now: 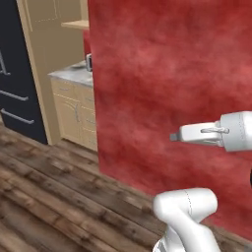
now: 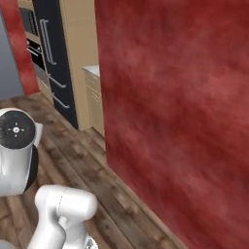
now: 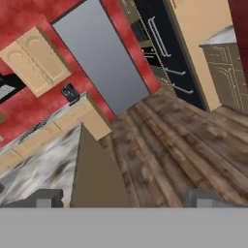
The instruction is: Get the candle and the liquor from the cabinet and move them to the dining counter.
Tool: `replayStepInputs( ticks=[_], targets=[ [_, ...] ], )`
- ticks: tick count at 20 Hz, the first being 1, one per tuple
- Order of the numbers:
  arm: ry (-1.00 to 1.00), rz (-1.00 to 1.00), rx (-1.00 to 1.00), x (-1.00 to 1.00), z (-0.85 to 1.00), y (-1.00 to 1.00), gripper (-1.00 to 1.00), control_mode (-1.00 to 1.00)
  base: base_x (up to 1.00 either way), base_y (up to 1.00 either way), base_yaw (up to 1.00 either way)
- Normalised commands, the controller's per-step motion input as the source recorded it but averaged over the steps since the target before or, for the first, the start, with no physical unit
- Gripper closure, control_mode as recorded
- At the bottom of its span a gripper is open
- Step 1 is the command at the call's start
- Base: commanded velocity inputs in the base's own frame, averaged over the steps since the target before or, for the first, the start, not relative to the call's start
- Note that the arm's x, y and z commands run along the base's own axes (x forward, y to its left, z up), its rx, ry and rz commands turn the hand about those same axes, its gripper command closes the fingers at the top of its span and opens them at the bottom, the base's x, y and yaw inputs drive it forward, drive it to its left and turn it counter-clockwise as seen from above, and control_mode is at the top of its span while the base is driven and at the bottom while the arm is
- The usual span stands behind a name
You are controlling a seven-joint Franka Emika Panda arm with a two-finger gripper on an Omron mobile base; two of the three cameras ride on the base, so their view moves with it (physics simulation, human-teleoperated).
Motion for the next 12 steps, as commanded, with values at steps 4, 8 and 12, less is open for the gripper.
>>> replayStepInputs(
  ticks=[4, 8, 12],
  targets=[
    [0.0, 0.0, 0.0, 0.0, 0.0, 0.0, -1.0, 1.0, 1.0, 0.24, 0.0],
    [0.0, 0.0, 0.0, 0.0, 0.0, 0.0, -1.0, 1.0, 1.0, 0.46, 0.0],
    [0.0, 0.0, 0.0, 0.0, 0.0, 0.0, -1.0, 1.0, 1.0, 0.66, 0.0]
  ],
)
